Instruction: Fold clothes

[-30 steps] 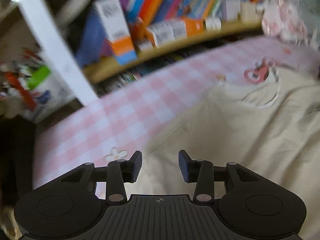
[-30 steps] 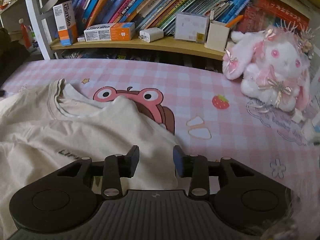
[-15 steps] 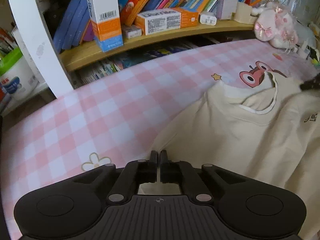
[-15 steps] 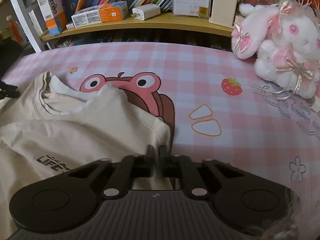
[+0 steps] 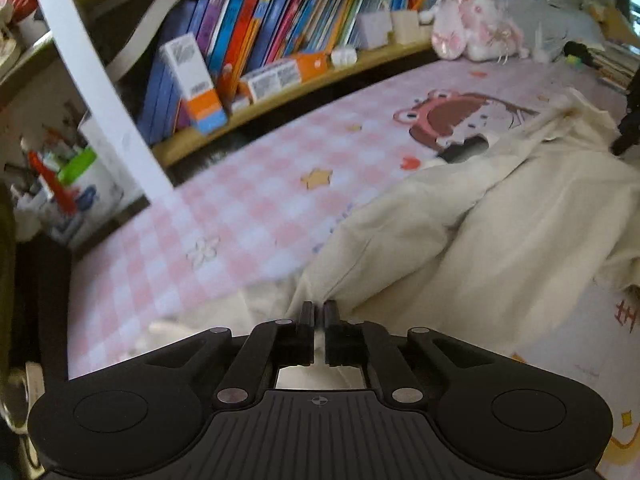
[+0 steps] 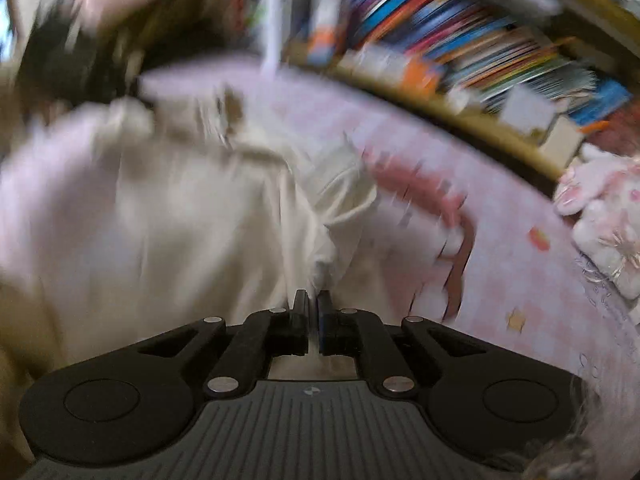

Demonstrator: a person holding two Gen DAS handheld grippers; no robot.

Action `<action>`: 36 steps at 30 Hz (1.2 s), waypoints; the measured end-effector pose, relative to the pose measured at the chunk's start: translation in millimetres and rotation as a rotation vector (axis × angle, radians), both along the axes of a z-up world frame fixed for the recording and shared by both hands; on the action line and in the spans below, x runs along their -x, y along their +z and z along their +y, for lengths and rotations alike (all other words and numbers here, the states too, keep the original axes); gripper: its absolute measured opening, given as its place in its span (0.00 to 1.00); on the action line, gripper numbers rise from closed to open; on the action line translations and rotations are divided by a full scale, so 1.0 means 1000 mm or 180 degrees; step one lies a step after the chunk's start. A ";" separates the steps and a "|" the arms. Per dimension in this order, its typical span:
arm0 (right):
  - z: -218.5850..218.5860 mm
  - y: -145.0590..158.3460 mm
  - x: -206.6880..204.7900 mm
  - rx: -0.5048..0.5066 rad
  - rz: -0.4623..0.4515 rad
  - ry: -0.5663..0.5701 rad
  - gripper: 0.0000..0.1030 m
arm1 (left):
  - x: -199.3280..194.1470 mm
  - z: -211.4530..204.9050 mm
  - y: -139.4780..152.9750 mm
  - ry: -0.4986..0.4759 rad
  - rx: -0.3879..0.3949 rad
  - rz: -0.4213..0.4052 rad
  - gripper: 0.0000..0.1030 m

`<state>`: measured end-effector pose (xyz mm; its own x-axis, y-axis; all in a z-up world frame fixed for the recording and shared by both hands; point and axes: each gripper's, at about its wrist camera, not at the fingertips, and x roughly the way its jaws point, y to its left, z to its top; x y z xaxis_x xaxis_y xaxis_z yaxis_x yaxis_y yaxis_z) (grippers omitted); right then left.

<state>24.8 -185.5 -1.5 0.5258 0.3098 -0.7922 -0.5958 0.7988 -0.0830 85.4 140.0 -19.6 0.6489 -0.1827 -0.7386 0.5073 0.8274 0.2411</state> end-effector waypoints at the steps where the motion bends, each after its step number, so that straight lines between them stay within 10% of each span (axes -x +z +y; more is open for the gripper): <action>1: 0.002 -0.002 0.002 0.0035 0.0011 -0.0006 0.06 | 0.002 0.000 -0.001 0.0013 -0.0024 0.0001 0.11; 5: 0.010 0.002 0.007 0.0180 -0.0079 0.0073 0.31 | 0.013 -0.002 0.007 -0.0105 -0.0135 -0.0065 0.16; 13: 0.015 0.011 -0.002 0.0588 -0.0279 0.0344 0.41 | 0.014 -0.023 0.002 -0.0512 -0.0518 -0.0228 0.36; 17: 0.025 -0.004 -0.015 0.0797 -0.0174 0.0570 0.29 | 0.016 -0.040 -0.006 -0.0819 -0.0706 -0.0243 0.36; 18: 0.026 -0.007 -0.017 0.0794 -0.0127 0.0594 0.08 | 0.015 -0.043 -0.007 -0.0871 -0.0733 -0.0264 0.36; 25: 0.015 0.038 -0.016 0.0501 -0.0825 -0.0069 0.04 | 0.012 -0.061 -0.021 -0.1101 -0.1037 -0.0466 0.55; 27: 0.008 0.055 -0.014 0.0351 -0.0952 -0.0233 0.04 | 0.012 -0.063 -0.025 -0.1178 -0.1118 -0.0506 0.48; 29: 0.007 0.059 -0.009 0.0387 -0.0977 -0.0223 0.04 | 0.012 -0.064 -0.029 -0.1255 -0.1197 -0.0547 0.03; 36: 0.027 0.017 0.011 0.0772 -0.0748 0.0173 0.04 | 0.023 -0.026 0.012 -0.0777 -0.0745 -0.0832 0.03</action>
